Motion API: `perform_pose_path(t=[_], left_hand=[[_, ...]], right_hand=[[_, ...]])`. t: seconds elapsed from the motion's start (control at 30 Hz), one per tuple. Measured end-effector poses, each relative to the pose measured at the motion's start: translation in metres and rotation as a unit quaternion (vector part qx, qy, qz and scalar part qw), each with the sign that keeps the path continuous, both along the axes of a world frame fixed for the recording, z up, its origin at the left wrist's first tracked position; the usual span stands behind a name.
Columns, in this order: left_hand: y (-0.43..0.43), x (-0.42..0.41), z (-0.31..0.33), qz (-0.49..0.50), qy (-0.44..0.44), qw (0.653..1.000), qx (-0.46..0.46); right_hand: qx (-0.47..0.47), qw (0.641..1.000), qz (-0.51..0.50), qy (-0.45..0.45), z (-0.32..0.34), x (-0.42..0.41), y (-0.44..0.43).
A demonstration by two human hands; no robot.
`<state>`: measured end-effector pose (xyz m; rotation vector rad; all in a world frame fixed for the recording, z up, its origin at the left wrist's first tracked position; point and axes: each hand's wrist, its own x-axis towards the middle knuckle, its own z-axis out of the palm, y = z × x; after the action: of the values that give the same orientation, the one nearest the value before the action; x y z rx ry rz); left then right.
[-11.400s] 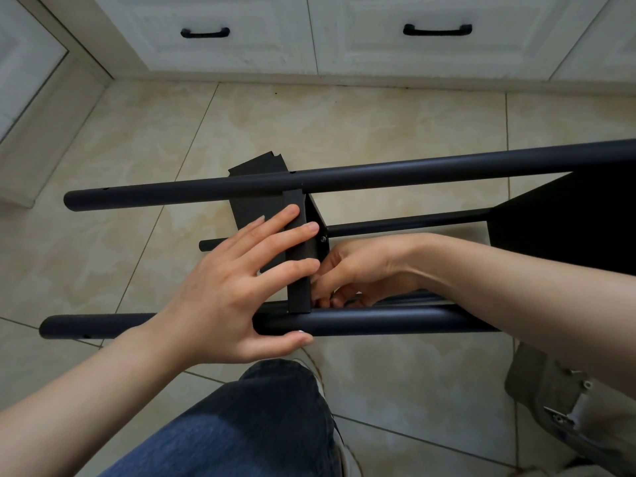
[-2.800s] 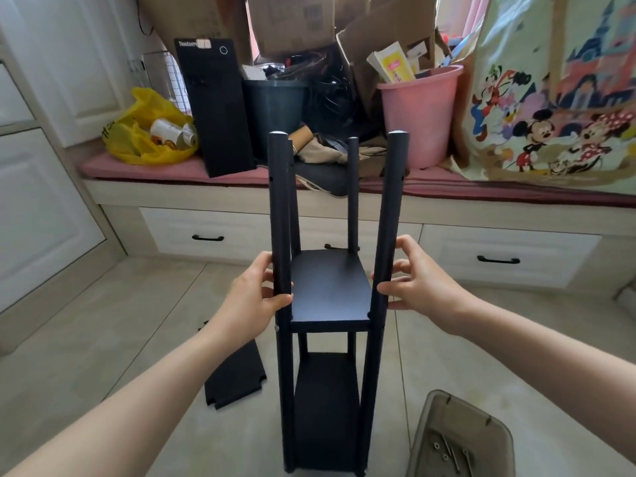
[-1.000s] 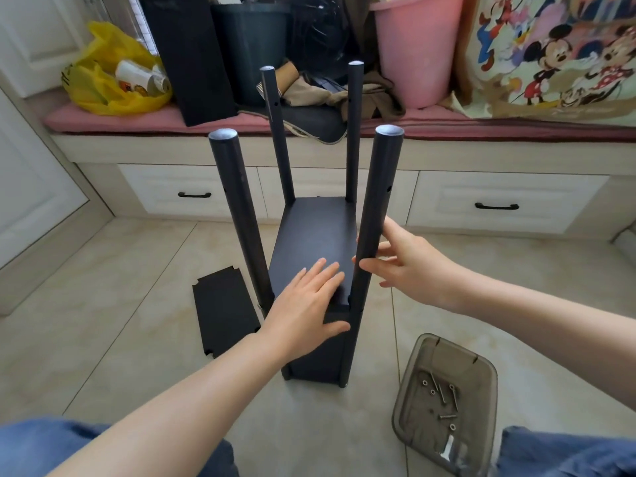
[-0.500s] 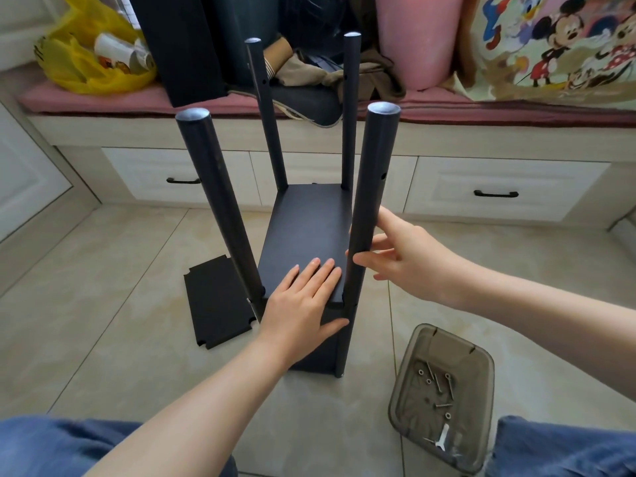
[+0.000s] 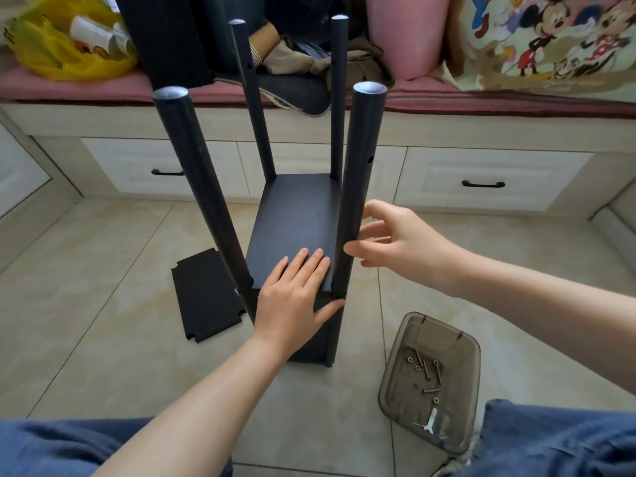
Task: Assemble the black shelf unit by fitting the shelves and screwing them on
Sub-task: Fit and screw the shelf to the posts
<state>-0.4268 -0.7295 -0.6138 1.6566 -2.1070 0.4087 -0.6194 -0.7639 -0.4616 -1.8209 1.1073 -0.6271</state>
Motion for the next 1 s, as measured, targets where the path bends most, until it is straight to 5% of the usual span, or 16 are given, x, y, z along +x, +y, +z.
perform_pose_path(t=[0.23, 0.5, 0.77, 1.0], left_hand=[[0.000, 0.000, -0.003, -0.004, -0.003, 0.999, -0.038], [0.002, -0.003, -0.002, 0.005, -0.001, 0.999, -0.052], [0.001, -0.003, -0.003, 0.009, -0.008, 0.999, -0.048], [0.001, -0.004, -0.005, 0.012, -0.006, 0.998, -0.060]], right_hand=[[0.096, 0.987, -0.072, 0.108, -0.061, -0.033, 0.002], [0.232, 0.920, -0.176, 0.262, -0.201, -0.054, 0.014], [0.346, 0.881, -0.211, 0.243, -0.265, -0.035, 0.045], [0.321, 0.892, -0.175, 0.266, -0.279, -0.019, 0.058]])
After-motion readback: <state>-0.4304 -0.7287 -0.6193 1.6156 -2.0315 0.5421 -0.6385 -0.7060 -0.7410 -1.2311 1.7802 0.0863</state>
